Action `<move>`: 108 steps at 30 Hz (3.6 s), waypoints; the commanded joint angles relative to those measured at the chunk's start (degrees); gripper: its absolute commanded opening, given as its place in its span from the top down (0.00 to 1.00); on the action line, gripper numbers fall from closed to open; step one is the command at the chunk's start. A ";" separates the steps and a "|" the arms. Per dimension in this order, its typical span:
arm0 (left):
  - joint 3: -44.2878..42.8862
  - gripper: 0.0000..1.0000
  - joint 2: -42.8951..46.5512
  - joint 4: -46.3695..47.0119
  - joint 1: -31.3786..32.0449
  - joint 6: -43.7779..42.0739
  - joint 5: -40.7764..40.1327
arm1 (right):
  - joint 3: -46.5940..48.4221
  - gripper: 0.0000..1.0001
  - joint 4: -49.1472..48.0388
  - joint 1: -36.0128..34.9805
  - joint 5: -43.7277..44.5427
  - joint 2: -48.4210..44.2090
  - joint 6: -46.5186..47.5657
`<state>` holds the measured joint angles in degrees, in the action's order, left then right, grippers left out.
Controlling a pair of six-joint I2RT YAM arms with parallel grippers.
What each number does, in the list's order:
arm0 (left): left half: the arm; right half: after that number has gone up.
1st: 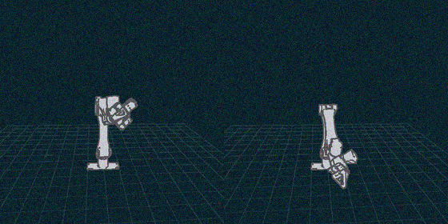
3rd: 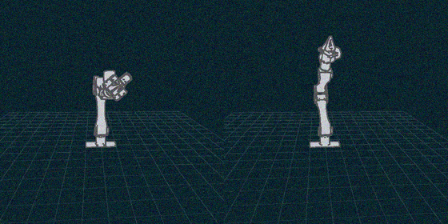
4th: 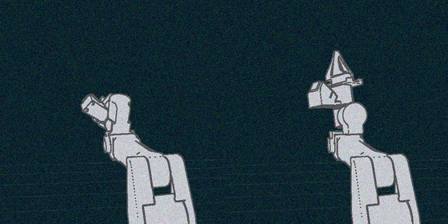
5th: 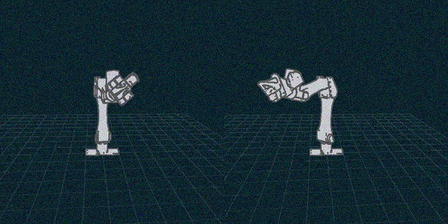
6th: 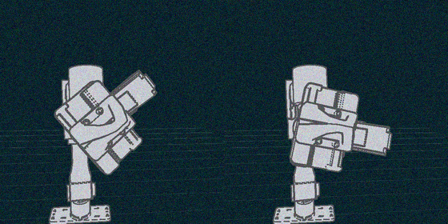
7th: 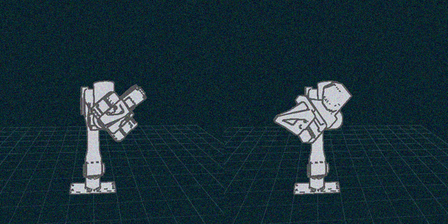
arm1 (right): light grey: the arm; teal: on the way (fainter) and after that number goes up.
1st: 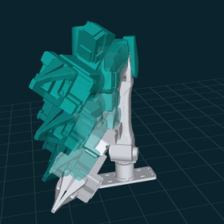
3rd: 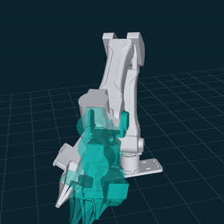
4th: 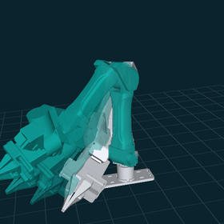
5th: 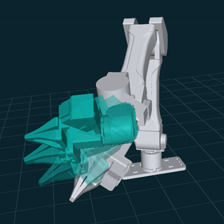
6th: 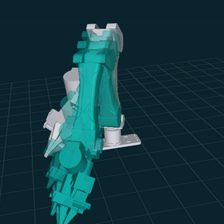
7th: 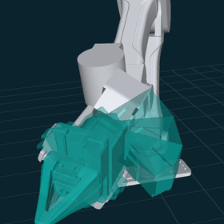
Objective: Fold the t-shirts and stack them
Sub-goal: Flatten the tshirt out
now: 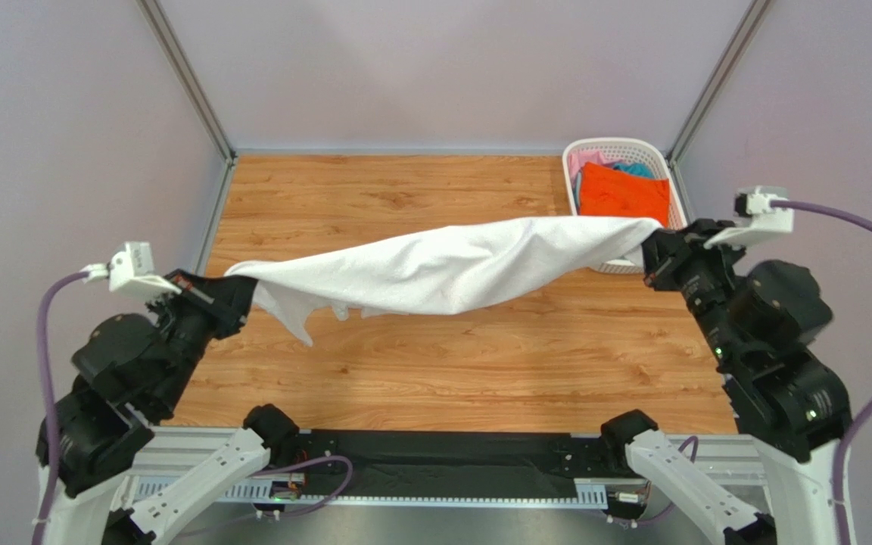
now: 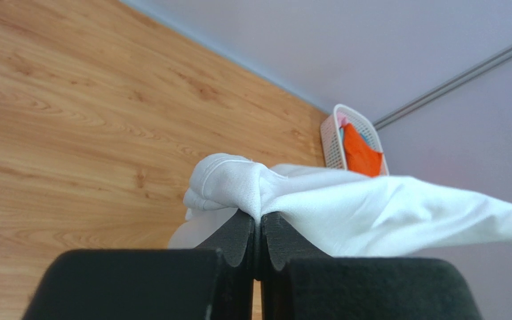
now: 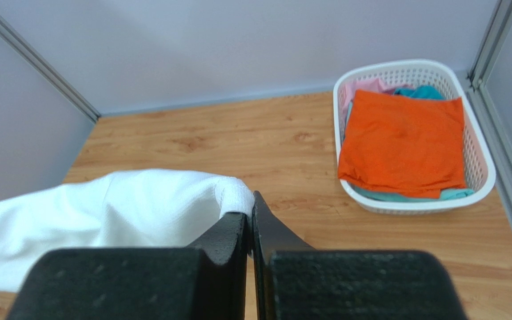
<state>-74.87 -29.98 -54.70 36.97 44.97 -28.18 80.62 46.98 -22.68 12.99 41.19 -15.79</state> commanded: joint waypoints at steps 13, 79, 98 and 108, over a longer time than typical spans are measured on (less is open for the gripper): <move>8.94 0.97 -10.43 -0.67 -1.02 0.20 -14.61 | -1.86 1.00 -2.57 2.62 5.04 16.36 4.54; 44.02 0.57 -39.80 21.03 -38.55 2.84 17.11 | -39.66 0.00 -9.10 11.07 -21.96 8.91 -8.12; 45.60 1.00 -29.36 21.48 -38.73 -0.76 20.72 | -40.37 0.07 -5.50 -19.05 -1.66 20.58 -17.34; 45.52 1.00 -20.22 17.35 -38.73 -0.06 20.01 | -40.10 0.32 -12.00 -21.80 -0.51 34.74 -21.65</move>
<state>-29.06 -51.96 -35.22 -1.54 44.69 -8.03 40.32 38.83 -44.21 10.15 74.52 -34.83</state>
